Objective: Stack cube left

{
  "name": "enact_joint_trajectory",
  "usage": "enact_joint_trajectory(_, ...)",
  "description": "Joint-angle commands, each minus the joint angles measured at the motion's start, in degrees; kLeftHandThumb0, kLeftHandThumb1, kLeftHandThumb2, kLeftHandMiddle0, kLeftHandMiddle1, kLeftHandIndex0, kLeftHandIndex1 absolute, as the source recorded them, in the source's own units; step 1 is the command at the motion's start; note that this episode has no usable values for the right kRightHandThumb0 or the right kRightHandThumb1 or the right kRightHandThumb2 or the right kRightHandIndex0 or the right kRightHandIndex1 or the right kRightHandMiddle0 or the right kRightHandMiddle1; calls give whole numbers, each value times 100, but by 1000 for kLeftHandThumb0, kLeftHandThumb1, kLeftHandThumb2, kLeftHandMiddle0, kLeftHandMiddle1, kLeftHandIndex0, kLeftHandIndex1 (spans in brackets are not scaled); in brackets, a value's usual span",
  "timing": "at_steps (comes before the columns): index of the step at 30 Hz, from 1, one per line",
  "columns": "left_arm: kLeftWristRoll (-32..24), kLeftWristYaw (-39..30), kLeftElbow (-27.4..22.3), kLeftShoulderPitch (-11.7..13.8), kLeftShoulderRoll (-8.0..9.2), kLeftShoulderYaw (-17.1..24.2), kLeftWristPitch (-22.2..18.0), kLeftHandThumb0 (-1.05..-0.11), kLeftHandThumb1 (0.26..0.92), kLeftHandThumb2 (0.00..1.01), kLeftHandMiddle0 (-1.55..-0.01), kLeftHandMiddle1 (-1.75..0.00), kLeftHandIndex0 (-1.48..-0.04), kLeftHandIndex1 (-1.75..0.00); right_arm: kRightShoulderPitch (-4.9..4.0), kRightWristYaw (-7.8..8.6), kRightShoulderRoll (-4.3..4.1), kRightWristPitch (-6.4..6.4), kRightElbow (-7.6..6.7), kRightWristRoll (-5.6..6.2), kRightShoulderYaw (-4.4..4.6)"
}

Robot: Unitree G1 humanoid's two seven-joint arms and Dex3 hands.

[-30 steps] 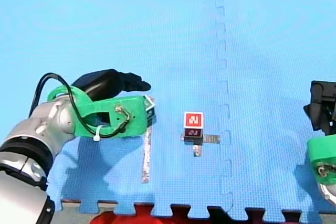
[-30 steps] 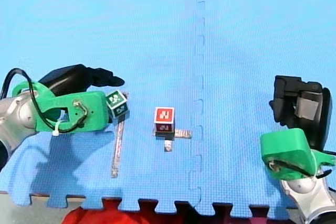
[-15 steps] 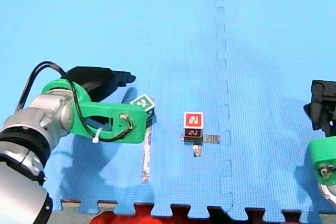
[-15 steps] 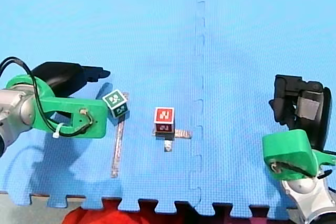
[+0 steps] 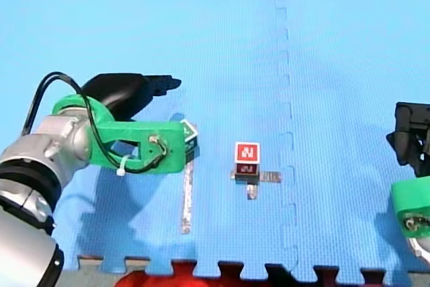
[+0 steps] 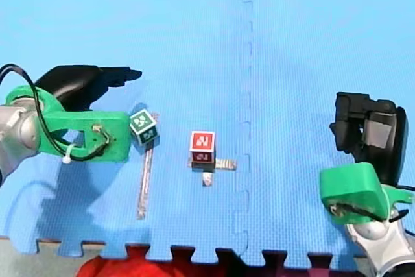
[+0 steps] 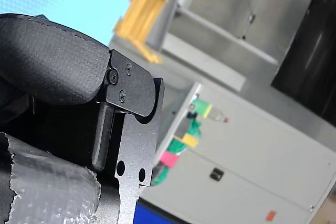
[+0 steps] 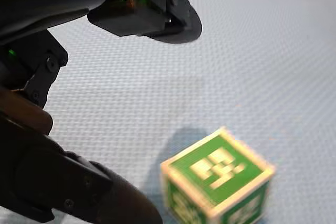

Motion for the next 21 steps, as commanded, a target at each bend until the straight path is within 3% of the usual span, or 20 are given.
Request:
enact_joint_trajectory(1,-126,-80,24,55,2,128,-38,-869,709,7,-896,-1746,-491,-53,-40,-39,-32,-13,32,-5,12)
enact_joint_trajectory(14,-1041,-1132,13,142,-158,927,-146,-899,727,5,-898,-1746,-606,-59,-72,-180,-66,1,101,-97,81)
enact_joint_trajectory(21,-1091,-1278,-4,152,-148,1022,-166,-880,723,1,-884,-1746,-653,-57,-69,-224,-70,5,97,-112,114)
